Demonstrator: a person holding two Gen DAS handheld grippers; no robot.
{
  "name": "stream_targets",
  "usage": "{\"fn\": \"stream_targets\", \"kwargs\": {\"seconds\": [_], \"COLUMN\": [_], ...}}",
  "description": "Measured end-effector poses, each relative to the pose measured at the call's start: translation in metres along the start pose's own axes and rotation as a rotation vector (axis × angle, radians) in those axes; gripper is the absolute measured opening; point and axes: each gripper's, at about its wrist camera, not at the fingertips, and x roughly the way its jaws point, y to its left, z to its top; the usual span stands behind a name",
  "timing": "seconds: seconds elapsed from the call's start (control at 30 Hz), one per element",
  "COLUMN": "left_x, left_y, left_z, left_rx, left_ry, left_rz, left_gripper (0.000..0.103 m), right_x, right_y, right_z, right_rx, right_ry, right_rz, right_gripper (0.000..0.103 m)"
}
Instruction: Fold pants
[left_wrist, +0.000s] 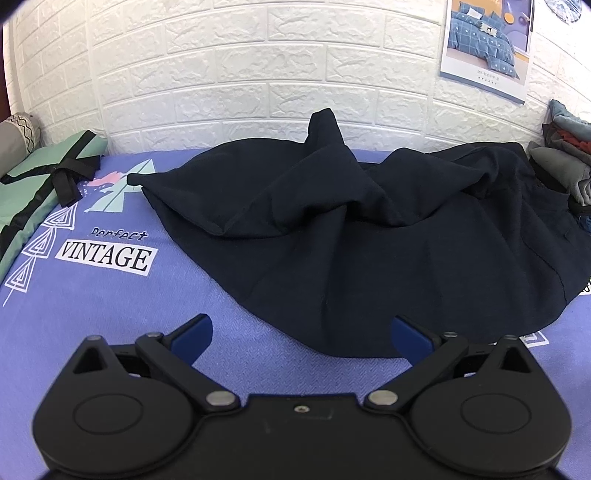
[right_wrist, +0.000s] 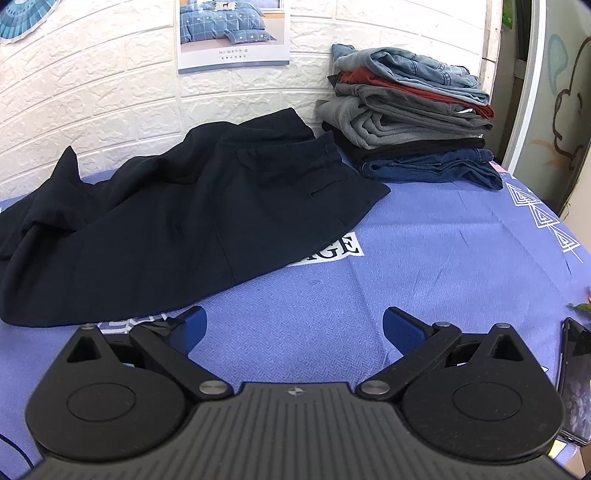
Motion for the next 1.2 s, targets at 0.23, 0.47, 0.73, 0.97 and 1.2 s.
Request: {"fn": "stream_targets", "kwargs": {"seconds": [0.23,0.47,0.73,0.97,1.2], "left_x": [0.010,0.049,0.109,0.129,0.136], "left_y": [0.024,0.115,0.145,0.167,0.166], "left_z": [0.007,0.024,0.049,0.063,0.067], "left_rx": [-0.053,-0.305,-0.346,-0.415,-0.440], "left_ry": [0.005,0.010,-0.020,-0.065,-0.082], "left_rz": [0.015,0.105,0.091,0.055,0.068], "left_gripper": [0.088,0.051,0.026,0.016,0.007], "right_x": [0.006,0.023,0.051,0.084,0.120], "right_y": [-0.005,-0.023,-0.019,-0.039,-0.053], "right_z": [0.000,0.003,0.003,0.015,0.034], "right_rx": [0.002,0.050,0.096,0.200,0.325], "right_ry": [0.013,0.038,0.082,0.061,-0.028], "right_rz": [-0.004,-0.045,-0.040,-0.087,-0.113], "right_gripper": [0.103,0.103,0.103,0.103,0.103]}}
